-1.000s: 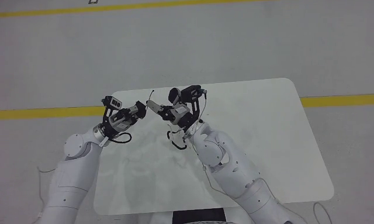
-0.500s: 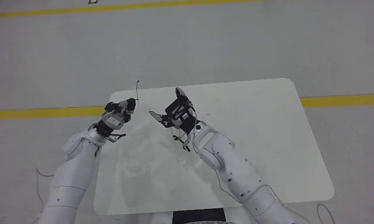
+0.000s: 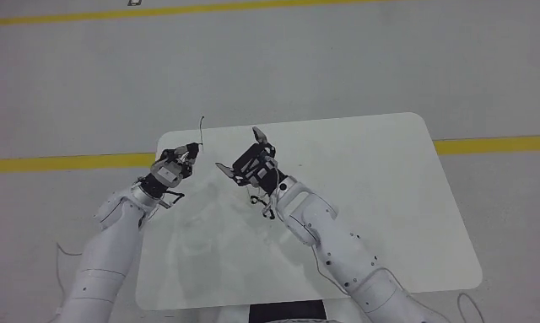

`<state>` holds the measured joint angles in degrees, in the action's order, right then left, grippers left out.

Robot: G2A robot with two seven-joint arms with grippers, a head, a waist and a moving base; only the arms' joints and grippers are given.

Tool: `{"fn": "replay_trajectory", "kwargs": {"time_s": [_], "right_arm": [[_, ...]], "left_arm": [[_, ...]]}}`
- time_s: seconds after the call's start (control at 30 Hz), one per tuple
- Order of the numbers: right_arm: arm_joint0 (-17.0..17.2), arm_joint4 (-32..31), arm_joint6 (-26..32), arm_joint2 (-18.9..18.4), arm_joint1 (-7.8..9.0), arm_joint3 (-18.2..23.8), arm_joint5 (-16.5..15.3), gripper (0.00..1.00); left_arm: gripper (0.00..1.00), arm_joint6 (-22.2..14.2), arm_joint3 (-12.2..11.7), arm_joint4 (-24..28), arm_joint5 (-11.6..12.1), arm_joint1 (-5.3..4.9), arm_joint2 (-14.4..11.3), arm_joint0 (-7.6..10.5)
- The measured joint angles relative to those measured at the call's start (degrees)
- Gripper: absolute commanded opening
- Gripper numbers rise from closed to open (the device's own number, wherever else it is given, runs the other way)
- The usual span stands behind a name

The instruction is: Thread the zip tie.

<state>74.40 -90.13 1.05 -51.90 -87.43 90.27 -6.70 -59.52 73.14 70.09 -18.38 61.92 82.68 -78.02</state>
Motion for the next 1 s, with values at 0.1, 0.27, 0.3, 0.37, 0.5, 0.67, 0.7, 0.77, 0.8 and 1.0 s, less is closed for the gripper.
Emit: {"fn": "replay_trajectory", "kwargs": {"time_s": [0.1,0.27,0.3,0.37,0.5,0.67,0.7,0.77,0.8,1.0], "right_arm": [[-2.31,0.17,0.06,2.48,1.07,-1.47,2.06,1.00],[-4.02,0.18,-0.16,6.02,2.40,-2.43,5.29,1.00],[-4.09,0.18,-0.06,6.22,2.49,-2.41,5.46,1.00],[-4.12,0.17,0.00,6.25,2.51,-2.38,5.50,1.00],[-4.11,0.17,0.00,6.21,2.50,-2.38,5.46,1.00],[-3.76,0.20,-0.20,6.02,2.58,-2.04,5.23,1.00],[-3.79,0.18,-0.19,6.03,2.63,-2.03,5.23,1.00],[-3.78,0.17,-0.24,6.09,2.70,-2.01,5.34,1.00],[-3.79,0.17,-0.24,6.14,2.73,-2.02,5.41,1.00],[-3.73,0.19,-0.16,6.34,2.71,-2.17,5.68,0.48]], "left_arm": [[0.00,0.88,0.56,4.53,-2.75,-0.26,-1.66,-0.60],[0.00,2.70,0.73,8.43,-1.04,-1.64,-4.64,-0.49],[0.00,2.92,0.82,9.15,-1.08,-1.91,-5.01,-0.40],[0.00,3.23,1.23,9.51,-1.10,-2.40,-5.10,-0.09],[0.00,3.24,1.28,9.34,-1.11,-2.41,-5.03,-0.07],[0.00,5.84,2.24,12.17,-1.10,-2.26,-6.19,-0.69],[0.00,6.10,2.36,13.11,-1.10,-2.31,-6.54,-0.78],[0.00,6.58,2.60,15.12,-1.10,-2.56,-7.31,-0.86],[0.00,6.84,2.72,15.91,-1.10,-2.77,-7.60,-0.83],[0.00,7.35,3.02,18.20,-1.10,-3.28,-8.42,-0.88]]}}
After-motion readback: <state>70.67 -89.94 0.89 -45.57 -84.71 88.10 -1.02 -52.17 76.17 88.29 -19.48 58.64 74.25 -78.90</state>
